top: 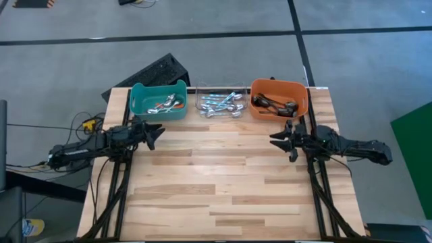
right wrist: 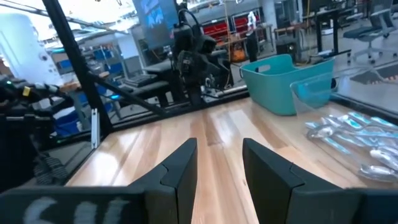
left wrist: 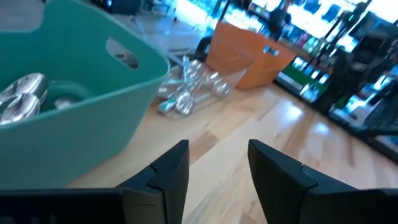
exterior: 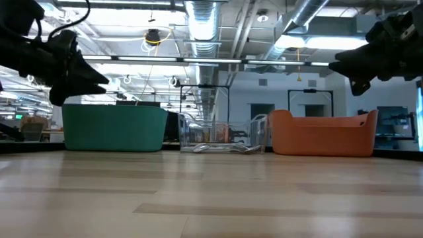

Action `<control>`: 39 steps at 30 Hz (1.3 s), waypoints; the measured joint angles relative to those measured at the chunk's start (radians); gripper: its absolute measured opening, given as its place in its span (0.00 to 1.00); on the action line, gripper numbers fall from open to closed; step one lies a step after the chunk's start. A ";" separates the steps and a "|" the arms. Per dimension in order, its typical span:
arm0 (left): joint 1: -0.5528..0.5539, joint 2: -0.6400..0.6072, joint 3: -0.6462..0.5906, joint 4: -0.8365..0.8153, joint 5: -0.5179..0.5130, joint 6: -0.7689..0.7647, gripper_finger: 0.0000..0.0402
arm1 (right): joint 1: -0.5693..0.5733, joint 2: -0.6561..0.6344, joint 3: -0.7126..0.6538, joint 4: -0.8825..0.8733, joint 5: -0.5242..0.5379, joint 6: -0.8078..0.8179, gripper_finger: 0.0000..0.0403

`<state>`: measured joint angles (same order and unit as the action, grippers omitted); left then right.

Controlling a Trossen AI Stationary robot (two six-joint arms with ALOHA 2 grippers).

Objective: Sort silverware by color (type)
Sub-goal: Return to Home Position

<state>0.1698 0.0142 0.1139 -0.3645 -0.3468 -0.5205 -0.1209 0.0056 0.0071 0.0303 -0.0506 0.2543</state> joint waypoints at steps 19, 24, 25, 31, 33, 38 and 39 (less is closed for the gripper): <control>-0.001 -0.013 -0.048 0.242 -0.005 0.000 0.38 | 0.002 -0.004 -0.001 0.008 0.000 0.000 0.37; -0.001 -0.013 -0.048 0.242 -0.006 0.000 0.38 | 0.002 -0.004 -0.002 0.008 0.000 0.000 0.37; -0.001 -0.013 -0.048 0.242 -0.005 0.000 0.38 | 0.002 -0.004 -0.002 0.008 0.000 0.000 0.37; -0.001 -0.013 -0.048 0.242 -0.006 0.000 0.38 | 0.002 -0.004 -0.002 0.008 0.000 0.000 0.37; -0.001 -0.013 -0.048 0.242 -0.006 0.000 0.38 | 0.002 -0.004 -0.002 0.008 0.000 0.000 0.37; -0.001 -0.013 -0.048 0.242 -0.006 0.000 0.38 | 0.002 -0.004 -0.002 0.007 0.000 0.000 0.37; -0.001 -0.013 -0.048 0.242 -0.006 0.000 0.38 | 0.002 -0.004 -0.002 0.008 0.000 0.000 0.37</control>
<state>0.1692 0.0017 0.0662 -0.1223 -0.3527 -0.5202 -0.1191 0.0013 0.0051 0.0379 -0.0509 0.2546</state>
